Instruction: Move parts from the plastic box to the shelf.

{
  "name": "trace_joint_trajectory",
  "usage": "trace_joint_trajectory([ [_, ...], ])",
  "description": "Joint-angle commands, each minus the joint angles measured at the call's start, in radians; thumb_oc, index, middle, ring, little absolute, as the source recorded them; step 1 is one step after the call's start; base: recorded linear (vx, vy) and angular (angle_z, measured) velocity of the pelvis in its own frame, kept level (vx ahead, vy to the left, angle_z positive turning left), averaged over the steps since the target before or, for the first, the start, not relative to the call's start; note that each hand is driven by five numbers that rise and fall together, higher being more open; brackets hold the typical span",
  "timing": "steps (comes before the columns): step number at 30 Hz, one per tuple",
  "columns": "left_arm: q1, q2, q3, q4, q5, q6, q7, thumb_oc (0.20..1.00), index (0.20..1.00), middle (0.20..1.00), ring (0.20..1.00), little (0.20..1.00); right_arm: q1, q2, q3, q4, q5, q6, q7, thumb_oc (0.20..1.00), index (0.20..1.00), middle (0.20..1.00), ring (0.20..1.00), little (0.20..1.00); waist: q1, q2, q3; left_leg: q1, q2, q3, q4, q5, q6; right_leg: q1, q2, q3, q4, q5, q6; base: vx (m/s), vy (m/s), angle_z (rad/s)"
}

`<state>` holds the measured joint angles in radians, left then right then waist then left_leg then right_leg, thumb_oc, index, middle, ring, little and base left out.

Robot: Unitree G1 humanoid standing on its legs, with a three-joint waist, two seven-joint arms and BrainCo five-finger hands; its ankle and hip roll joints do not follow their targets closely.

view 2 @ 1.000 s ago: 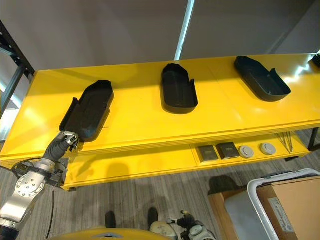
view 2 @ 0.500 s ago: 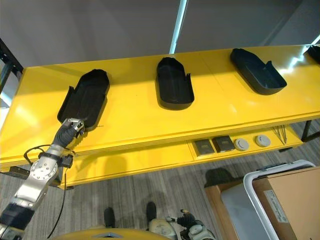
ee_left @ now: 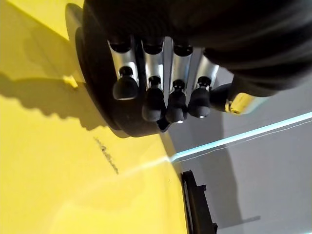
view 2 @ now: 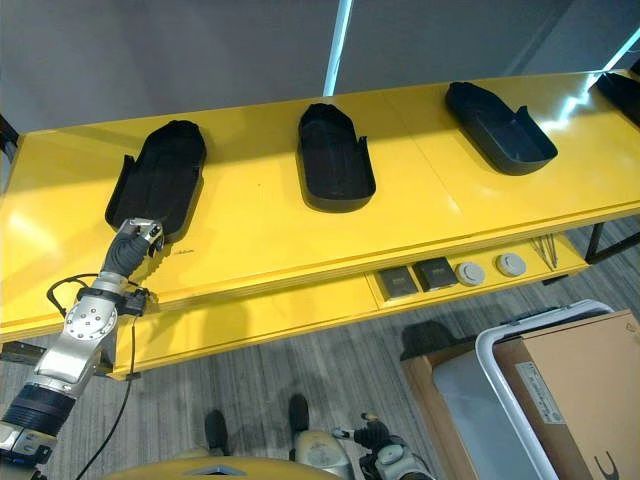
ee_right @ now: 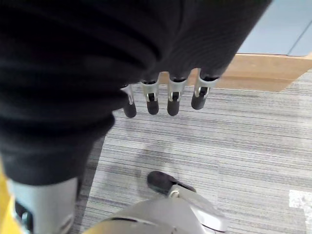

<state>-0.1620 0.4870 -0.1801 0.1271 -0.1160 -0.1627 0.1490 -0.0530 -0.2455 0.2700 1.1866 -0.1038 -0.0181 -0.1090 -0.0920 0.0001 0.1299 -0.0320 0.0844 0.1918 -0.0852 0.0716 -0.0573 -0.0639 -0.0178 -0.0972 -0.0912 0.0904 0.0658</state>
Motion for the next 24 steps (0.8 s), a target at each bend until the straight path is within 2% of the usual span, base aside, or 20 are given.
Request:
trace_joint_trajectory([
  [1,0.015,0.012,0.019,-0.082,-0.004,-0.051,0.040,0.200,0.200,0.200,0.200,0.200,-0.017,0.022,0.026,0.030,0.025,-0.004,-0.015,1.000,1.000,1.000,1.000,1.000,0.000,-0.040,0.011,0.060,-0.006,-0.055,-0.002,-0.113,0.006,0.041,-0.006,-0.033,0.004,-0.113,0.038,0.00,0.000,0.00],
  [2,0.016,0.012,0.019,-0.082,-0.004,-0.051,0.040,0.200,0.200,0.200,0.200,0.200,-0.017,0.022,0.026,0.030,0.025,-0.004,-0.015,1.000,1.000,1.000,1.000,1.000,0.000,-0.040,0.011,0.061,-0.006,-0.055,-0.002,-0.113,0.006,0.042,-0.006,-0.034,0.004,-0.113,0.038,-0.03,-0.020,0.03],
  [3,0.038,0.019,0.023,-0.145,0.102,-0.083,0.103,0.200,0.200,0.200,0.200,0.200,-0.022,0.029,0.022,0.035,0.033,-0.012,-0.031,1.000,1.000,1.000,1.000,1.000,0.013,-0.039,0.008,0.067,-0.009,-0.063,-0.002,-0.114,0.006,0.053,-0.010,-0.041,0.004,-0.115,0.038,-0.03,-0.025,0.04],
  [6,0.111,0.015,0.014,-0.199,0.236,-0.120,0.226,0.200,0.200,0.200,0.200,0.200,-0.035,0.050,0.024,0.056,0.039,-0.023,-0.065,1.000,1.000,1.000,1.000,1.000,0.036,-0.036,-0.002,0.083,-0.018,-0.081,-0.002,-0.116,0.007,0.084,-0.019,-0.061,0.004,-0.123,0.038,-0.04,-0.034,0.28],
  [7,0.182,-0.017,0.010,-0.184,0.276,-0.114,0.314,0.931,0.931,0.931,0.931,0.931,-0.042,0.065,0.021,0.082,0.038,-0.029,-0.094,1.000,1.000,1.000,1.000,1.000,0.058,-0.030,-0.010,0.097,-0.025,-0.104,-0.002,-0.113,0.009,0.110,-0.024,-0.080,0.004,-0.131,0.035,-0.03,-0.038,0.53],
  [8,0.214,-0.032,-0.001,-0.164,0.284,-0.111,0.340,1.000,1.000,1.000,1.000,1.000,-0.049,0.072,0.018,0.095,0.039,-0.029,-0.106,1.000,1.000,1.000,1.000,1.000,0.073,-0.026,-0.015,0.102,-0.029,-0.114,-0.002,-0.112,0.011,0.120,-0.027,-0.089,0.004,-0.134,0.033,-0.01,-0.043,0.44],
  [9,0.237,-0.034,-0.024,-0.146,0.298,-0.117,0.347,1.000,1.000,1.000,1.000,1.000,-0.055,0.076,0.011,0.111,0.044,-0.030,-0.112,1.000,1.000,1.000,1.000,1.000,0.080,-0.022,-0.017,0.110,-0.031,-0.127,-0.002,-0.113,0.012,0.134,-0.031,-0.101,0.004,-0.138,0.031,0.00,-0.021,0.47],
  [10,0.276,-0.020,-0.080,-0.062,0.373,-0.114,0.375,1.000,1.000,1.000,1.000,1.000,-0.063,0.079,0.008,0.127,0.052,-0.035,-0.127,1.000,1.000,1.000,1.000,1.000,0.101,-0.012,-0.022,0.121,-0.038,-0.147,-0.002,-0.113,0.017,0.151,-0.035,-0.117,0.004,-0.141,0.029,0.00,-0.015,0.48],
  [13,0.320,-0.050,-0.184,0.179,0.437,-0.090,0.419,1.000,1.000,1.000,1.000,1.000,-0.068,0.085,0.012,0.139,0.068,-0.045,-0.148,1.000,1.000,1.000,1.000,1.000,0.133,0.004,-0.027,0.129,-0.050,-0.188,0.001,-0.111,0.023,0.178,-0.046,-0.152,0.008,-0.147,0.026,-0.01,-0.006,0.46],
  [14,0.318,-0.053,-0.188,0.185,0.439,-0.092,0.423,1.000,1.000,1.000,1.000,1.000,-0.067,0.084,0.011,0.139,0.068,-0.046,-0.148,1.000,1.000,1.000,1.000,1.000,0.132,0.005,-0.027,0.129,-0.050,-0.190,0.001,-0.111,0.023,0.179,-0.046,-0.154,0.007,-0.147,0.026,-0.01,-0.005,0.43],
  [17,0.336,-0.097,-0.220,0.377,0.428,-0.068,0.403,1.000,1.000,1.000,1.000,1.000,-0.069,0.077,0.028,0.152,0.054,-0.047,-0.157,1.000,1.000,1.000,1.000,1.000,0.152,0.015,-0.030,0.124,-0.055,-0.218,0.004,-0.103,0.024,0.186,-0.051,-0.178,0.008,-0.150,0.025,-0.02,-0.009,0.37],
  [19,0.338,-0.132,-0.218,0.532,0.425,-0.046,0.410,1.000,1.000,1.000,1.000,1.000,-0.072,0.070,0.029,0.158,0.053,-0.051,-0.161,1.000,1.000,1.000,1.000,1.000,0.164,0.022,-0.032,0.116,-0.058,-0.236,0.003,-0.096,0.023,0.187,-0.053,-0.199,0.007,-0.153,0.025,-0.03,-0.014,0.19],
  [24,0.342,-0.204,-0.111,0.847,0.323,0.002,0.410,1.000,1.000,1.000,1.000,1.000,-0.059,0.058,0.020,0.155,0.058,-0.060,-0.155,1.000,1.000,1.000,1.000,1.000,0.174,0.027,-0.033,0.102,-0.059,-0.253,0.000,-0.085,0.020,0.182,-0.053,-0.224,0.004,-0.156,0.023,-0.03,-0.002,0.15],
])
